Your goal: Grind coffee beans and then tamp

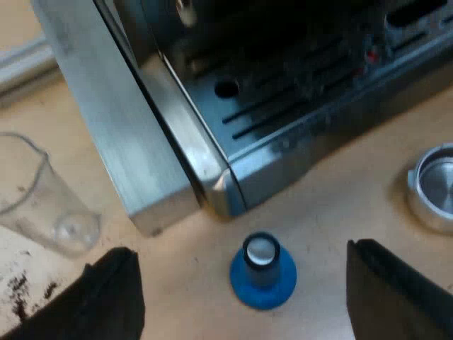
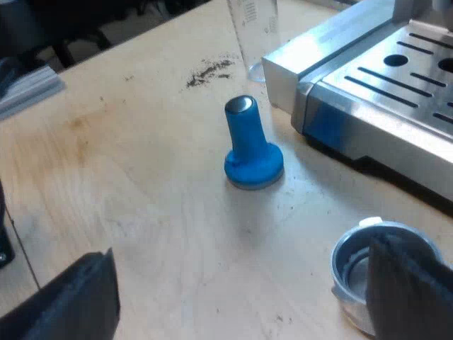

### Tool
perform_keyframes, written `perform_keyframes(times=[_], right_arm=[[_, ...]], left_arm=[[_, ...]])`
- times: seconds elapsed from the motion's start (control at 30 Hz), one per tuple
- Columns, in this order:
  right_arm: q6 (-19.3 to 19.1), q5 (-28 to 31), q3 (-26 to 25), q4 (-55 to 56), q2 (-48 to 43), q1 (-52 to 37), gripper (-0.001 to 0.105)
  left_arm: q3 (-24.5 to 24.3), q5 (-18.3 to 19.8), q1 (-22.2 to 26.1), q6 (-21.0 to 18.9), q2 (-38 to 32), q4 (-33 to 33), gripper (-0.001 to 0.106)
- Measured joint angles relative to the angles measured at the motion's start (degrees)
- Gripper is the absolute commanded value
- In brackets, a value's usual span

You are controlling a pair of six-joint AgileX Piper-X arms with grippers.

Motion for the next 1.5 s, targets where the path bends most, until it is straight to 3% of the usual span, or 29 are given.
perform_keyframes(times=[0.03, 0.13, 0.17, 0.3, 0.4, 0.5, 0.57, 0.67, 0.8, 0.9, 0.97, 1.17, 1.23, 1.3, 1.37, 1.5], right_arm=[[0.16, 0.02, -4.02, 6.53, 0.06, 0.00, 0.072], [2.65, -0.11, -9.13, 14.68, 0.15, 0.00, 0.072], [2.62, -0.11, -11.64, 18.82, 0.15, 0.00, 0.072], [2.61, -0.11, -13.77, 23.16, 0.15, 0.00, 0.072], [2.61, -0.36, -20.22, 36.62, 0.22, -1.08, 0.072], [2.76, -2.22, -28.31, 46.18, 0.69, -7.36, 0.072], [2.76, -6.56, -35.60, 51.96, 0.49, -13.39, 0.072], [2.76, -11.38, -39.69, 58.28, 0.05, -19.97, 0.072], [2.55, -17.19, -42.27, 66.42, 0.07, -31.03, 0.072], [1.45, -19.25, -42.61, 70.55, 0.07, -40.52, 0.072], [-0.54, -19.91, -42.61, 74.16, -0.05, -46.37, 0.072], [-7.55, -20.26, -42.61, 80.76, -1.37, -57.80, 0.072], [-7.80, -20.26, -42.61, 81.13, -1.47, -58.27, 0.072], [-13.92, -20.40, -42.61, 83.99, -3.65, -66.86, 0.072], [-15.99, -20.65, -42.61, 84.78, -4.78, -71.44, 0.072], [-17.18, -20.66, -42.61, 85.00, -8.50, -74.71, 0.072]], left_arm=[[-2.09, 0.00, 0.00, -0.14, -4.60, 0.01, 0.063], [-3.97, 0.00, 0.00, -0.14, -6.50, 0.56, 0.063], [-7.15, 1.76, 0.00, 0.10, -8.77, 0.28, 0.063], [-10.67, 3.86, 0.00, 1.18, -9.43, 0.78, 0.063], [-14.50, 3.92, 0.00, 1.18, -9.26, 0.62, 0.063], [-16.85, 3.92, 0.00, -0.15, -9.13, -0.04, 0.063], [-17.14, 3.92, 0.00, -0.75, -7.84, -0.03, 0.063], [-17.03, 3.92, 0.00, -1.53, -4.74, 0.20, 0.063], [-17.39, 3.92, 1.33, -2.65, 0.34, 0.02, 0.063], [-18.46, 5.17, 5.46, -3.53, 3.42, 0.40, 0.063], [-19.17, 6.87, 9.75, -4.04, 4.80, 0.40, 0.063], [-19.25, 7.23, 15.10, -5.59, 4.87, 1.06, 0.063], [-19.25, 6.85, 15.61, -5.64, 4.87, 1.87, 0.063], [-19.25, 6.24, 15.64, -5.80, 4.87, 4.71, 0.063], [-19.25, 6.23, 15.64, -5.78, 4.58, 5.17, 0.063], [-19.25, 5.11, 15.64, -5.93, 2.34, 5.99, 0.063]])
